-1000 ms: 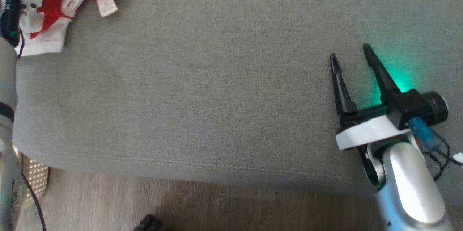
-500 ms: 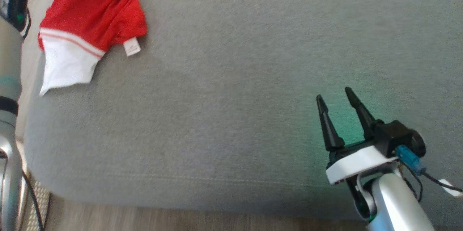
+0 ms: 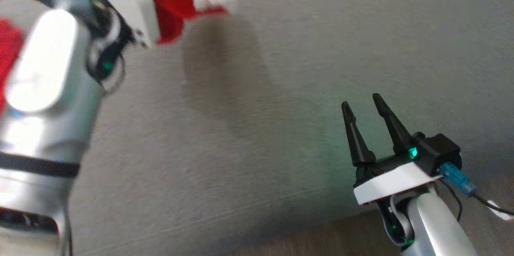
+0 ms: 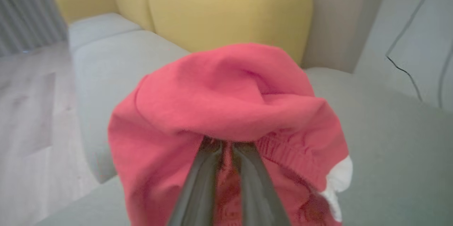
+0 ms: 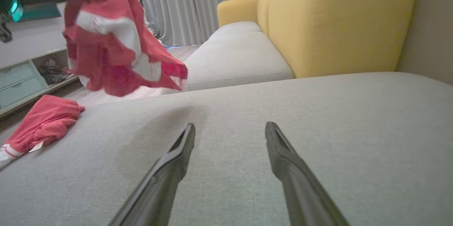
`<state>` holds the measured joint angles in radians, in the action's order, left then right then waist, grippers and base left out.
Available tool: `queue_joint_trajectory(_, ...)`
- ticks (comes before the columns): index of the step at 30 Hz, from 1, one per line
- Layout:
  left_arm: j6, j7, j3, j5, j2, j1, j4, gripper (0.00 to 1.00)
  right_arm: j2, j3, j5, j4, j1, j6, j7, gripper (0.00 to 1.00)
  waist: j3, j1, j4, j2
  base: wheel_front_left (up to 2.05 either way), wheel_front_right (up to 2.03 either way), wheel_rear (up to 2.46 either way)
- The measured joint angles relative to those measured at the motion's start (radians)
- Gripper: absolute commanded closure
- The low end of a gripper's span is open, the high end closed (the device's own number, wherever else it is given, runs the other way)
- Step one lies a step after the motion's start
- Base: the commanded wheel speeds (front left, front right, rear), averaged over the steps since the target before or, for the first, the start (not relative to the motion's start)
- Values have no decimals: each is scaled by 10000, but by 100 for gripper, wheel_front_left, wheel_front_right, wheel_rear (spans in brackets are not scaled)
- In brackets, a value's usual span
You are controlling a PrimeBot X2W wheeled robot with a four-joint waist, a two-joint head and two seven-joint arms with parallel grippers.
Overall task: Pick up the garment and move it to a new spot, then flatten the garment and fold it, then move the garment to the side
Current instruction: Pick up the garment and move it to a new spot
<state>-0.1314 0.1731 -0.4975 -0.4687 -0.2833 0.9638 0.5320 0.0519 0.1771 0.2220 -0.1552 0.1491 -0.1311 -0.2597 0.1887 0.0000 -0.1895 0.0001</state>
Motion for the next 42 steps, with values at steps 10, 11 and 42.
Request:
queue_joint_trajectory(10,259,481,-970,334,385,-737,353,100,2,372,685,330,48,0,0,0,741,0,-2043,0,0,0,0)
queue_joint_trajectory(11,316,362,-1070,472,395,-738,566,100,2,428,754,368,55,0,0,0,888,0,-2193,0,0,0,0)
queue_joint_trajectory(42,2533,-4297,2125,1916,1425,-8110,-4930,0,-17,-153,-481,-151,-625,0,2,0,-423,0,677,0,0,0,0)
